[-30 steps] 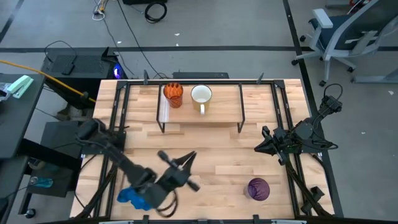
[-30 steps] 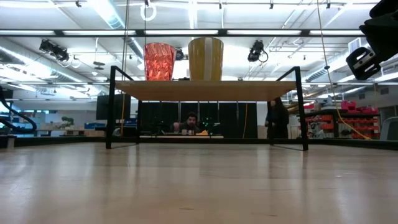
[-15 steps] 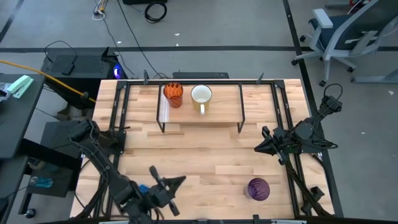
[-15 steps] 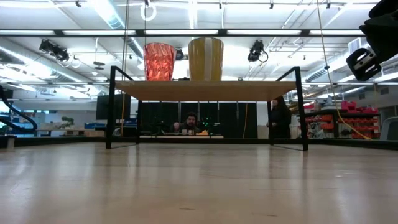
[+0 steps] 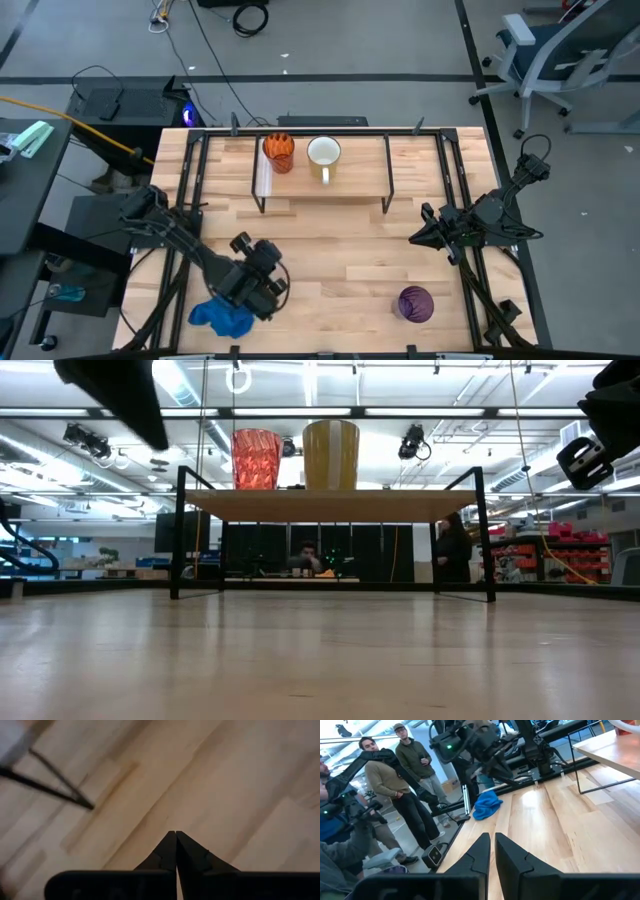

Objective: Stack small to large cups/mugs on shelf
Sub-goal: Put the purple cup on the shelf

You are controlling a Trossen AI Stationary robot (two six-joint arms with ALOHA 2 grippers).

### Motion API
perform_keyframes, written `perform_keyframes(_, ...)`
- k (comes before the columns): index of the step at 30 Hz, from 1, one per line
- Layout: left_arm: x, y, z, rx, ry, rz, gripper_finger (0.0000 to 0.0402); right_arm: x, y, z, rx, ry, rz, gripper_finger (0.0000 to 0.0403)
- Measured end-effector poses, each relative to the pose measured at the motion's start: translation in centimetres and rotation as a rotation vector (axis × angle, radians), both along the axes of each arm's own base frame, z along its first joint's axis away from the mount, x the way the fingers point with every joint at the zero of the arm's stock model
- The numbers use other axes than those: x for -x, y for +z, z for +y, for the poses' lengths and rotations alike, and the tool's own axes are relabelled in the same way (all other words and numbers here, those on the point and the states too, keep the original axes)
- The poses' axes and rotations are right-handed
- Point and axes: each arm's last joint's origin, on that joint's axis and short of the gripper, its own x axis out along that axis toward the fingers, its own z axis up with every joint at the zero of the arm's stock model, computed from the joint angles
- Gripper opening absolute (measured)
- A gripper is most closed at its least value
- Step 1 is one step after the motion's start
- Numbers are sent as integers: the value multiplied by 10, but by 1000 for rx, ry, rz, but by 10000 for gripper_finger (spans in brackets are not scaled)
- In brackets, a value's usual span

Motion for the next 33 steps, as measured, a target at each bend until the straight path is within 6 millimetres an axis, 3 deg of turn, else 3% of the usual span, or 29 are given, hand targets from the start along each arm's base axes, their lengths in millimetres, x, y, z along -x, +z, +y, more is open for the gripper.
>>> perform_keyframes(4, -1, -10, 15, -3, 54, 77, 17, 0, 0, 0, -2, 0, 0, 34)
perform_keyframes(12, 6, -61, 42, -65, 70, 118, 6, 0, 0, 0, -7, 0, 2, 34)
perform_keyframes(18, 24, -77, 39, -74, -53, -86, 23, 0, 0, 0, -6, -1, 1, 34)
perform_keyframes(27, 83, -103, 45, 14, -136, -511, 6, 0, 3, 0, -16, -15, -22, 34)
perform_keyframes(33, 98, -105, 51, 22, -207, -686, 28, 5, 29, -5, -10, -39, -20, 34)
